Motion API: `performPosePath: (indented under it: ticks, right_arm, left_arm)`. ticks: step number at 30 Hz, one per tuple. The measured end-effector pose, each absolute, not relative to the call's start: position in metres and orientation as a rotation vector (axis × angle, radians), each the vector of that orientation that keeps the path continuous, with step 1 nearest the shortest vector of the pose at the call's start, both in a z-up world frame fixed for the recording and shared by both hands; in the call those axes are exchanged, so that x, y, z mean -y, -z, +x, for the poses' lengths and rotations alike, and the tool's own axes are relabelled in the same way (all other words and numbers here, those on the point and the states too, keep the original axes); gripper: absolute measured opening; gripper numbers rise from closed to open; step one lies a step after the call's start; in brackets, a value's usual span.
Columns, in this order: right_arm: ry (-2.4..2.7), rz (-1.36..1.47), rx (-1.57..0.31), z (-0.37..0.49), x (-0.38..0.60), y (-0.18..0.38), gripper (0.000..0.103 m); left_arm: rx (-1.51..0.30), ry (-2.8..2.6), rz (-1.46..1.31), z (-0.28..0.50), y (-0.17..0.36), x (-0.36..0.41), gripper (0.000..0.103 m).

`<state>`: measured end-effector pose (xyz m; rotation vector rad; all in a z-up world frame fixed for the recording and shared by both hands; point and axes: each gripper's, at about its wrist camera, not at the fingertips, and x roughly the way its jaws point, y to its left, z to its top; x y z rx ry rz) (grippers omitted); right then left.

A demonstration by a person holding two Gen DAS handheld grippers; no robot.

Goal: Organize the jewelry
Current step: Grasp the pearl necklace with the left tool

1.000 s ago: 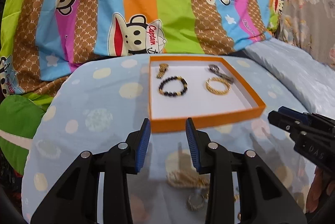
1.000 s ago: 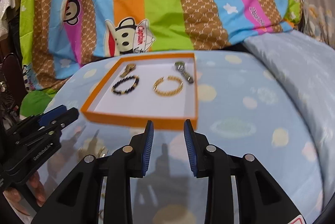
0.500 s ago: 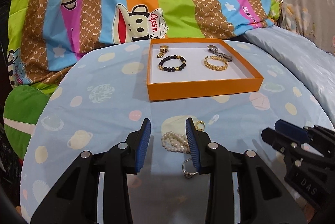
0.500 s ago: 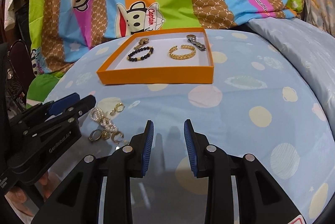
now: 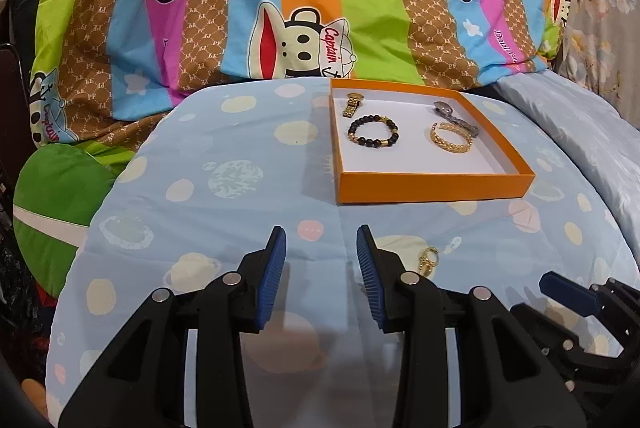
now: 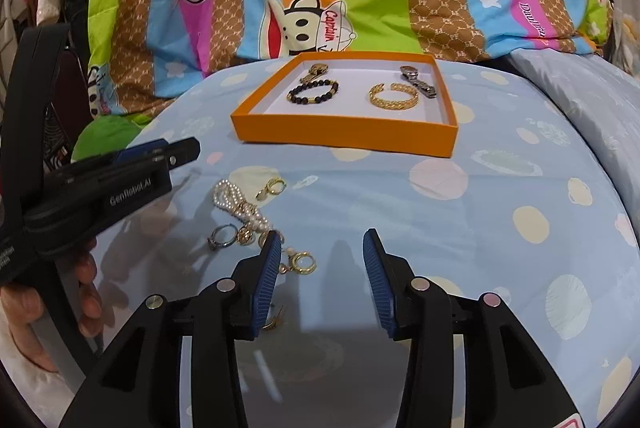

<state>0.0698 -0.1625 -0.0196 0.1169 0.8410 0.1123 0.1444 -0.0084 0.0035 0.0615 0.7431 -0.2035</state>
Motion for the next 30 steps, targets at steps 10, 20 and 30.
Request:
performPosePath:
  ticks: [10, 20, 30]
  right_arm:
    - [-0.135, 0.138, -0.905, 0.078, 0.162, 0.031, 0.043]
    - [-0.132, 0.138, -0.908, 0.079, 0.162, 0.03, 0.043]
    - [-0.126, 0.142, -0.905, 0.078, 0.165, 0.029, 0.043]
  left_arm:
    - [-0.773, 0.197, -0.026, 0.156, -0.007, -0.014, 0.042]
    - [-0.921, 0.365, -0.074, 0.161, 0.014, 0.015, 0.064]
    - [-0.948, 0.334, 0.105, 0.148, 0.027, 0.045, 0.069]
